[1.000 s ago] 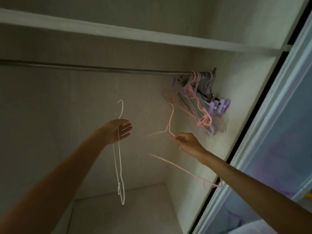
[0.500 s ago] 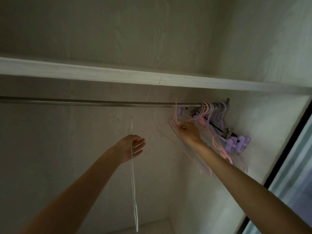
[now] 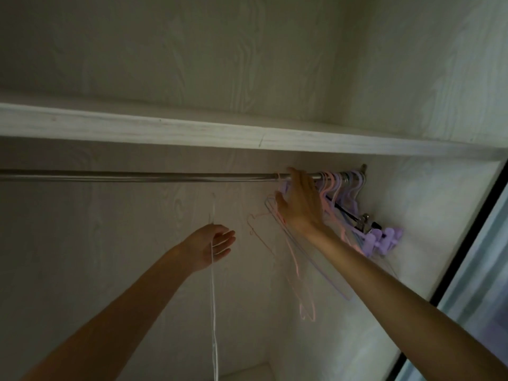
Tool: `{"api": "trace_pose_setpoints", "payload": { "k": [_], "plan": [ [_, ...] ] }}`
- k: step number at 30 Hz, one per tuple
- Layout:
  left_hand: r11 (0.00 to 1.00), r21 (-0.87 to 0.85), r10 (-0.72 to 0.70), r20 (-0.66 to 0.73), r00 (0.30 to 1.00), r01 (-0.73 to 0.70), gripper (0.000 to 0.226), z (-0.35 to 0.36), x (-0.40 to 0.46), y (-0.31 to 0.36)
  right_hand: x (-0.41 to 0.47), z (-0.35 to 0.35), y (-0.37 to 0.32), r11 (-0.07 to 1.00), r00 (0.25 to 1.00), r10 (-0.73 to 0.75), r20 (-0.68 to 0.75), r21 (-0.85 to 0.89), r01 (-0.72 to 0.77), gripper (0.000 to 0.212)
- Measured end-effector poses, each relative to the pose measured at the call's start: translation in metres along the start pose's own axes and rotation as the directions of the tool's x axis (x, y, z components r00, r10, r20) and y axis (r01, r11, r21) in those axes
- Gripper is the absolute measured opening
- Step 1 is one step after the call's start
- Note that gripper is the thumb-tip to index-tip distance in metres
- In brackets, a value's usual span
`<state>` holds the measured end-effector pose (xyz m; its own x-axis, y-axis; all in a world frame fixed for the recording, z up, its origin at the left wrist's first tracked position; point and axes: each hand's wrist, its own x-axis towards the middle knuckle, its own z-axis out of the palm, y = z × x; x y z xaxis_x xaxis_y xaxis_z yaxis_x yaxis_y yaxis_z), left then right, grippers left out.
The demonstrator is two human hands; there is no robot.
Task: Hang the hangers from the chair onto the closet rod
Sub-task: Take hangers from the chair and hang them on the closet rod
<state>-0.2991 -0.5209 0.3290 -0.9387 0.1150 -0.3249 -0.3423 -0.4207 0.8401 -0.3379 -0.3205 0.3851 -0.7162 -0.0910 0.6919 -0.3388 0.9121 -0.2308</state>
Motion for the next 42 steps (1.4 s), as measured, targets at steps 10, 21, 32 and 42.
{"api": "trace_pose_setpoints", "payload": {
  "k": [10, 21, 32, 42],
  "plan": [
    [1.0, 0.014, -0.028, 0.041, 0.999, 0.028, 0.023, -0.003, 0.0, -0.003, 0.042, 0.006, 0.032, 0.894, 0.963, -0.228, 0.143, -0.361, 0.265, 0.044],
    [0.997, 0.07, -0.034, 0.042, 0.999, 0.031, 0.02, 0.002, -0.001, -0.001, 0.04, -0.015, 0.094, 0.897, 0.992, -0.119, 0.047, -0.422, 0.128, 0.051],
    [0.89, 0.456, -0.043, 0.067, 0.997, 0.008, 0.054, 0.056, -0.011, -0.001, -0.052, -0.026, 0.006, 0.959, 0.411, -0.157, 0.898, 0.238, -0.154, 0.048],
    [0.666, 0.719, 0.122, 0.159, 0.98, -0.2, 0.053, 0.086, -0.032, 0.021, -0.065, -0.018, 0.004, 0.927, 0.708, -0.048, 0.704, 0.296, -0.232, 0.02]
  ]
}}
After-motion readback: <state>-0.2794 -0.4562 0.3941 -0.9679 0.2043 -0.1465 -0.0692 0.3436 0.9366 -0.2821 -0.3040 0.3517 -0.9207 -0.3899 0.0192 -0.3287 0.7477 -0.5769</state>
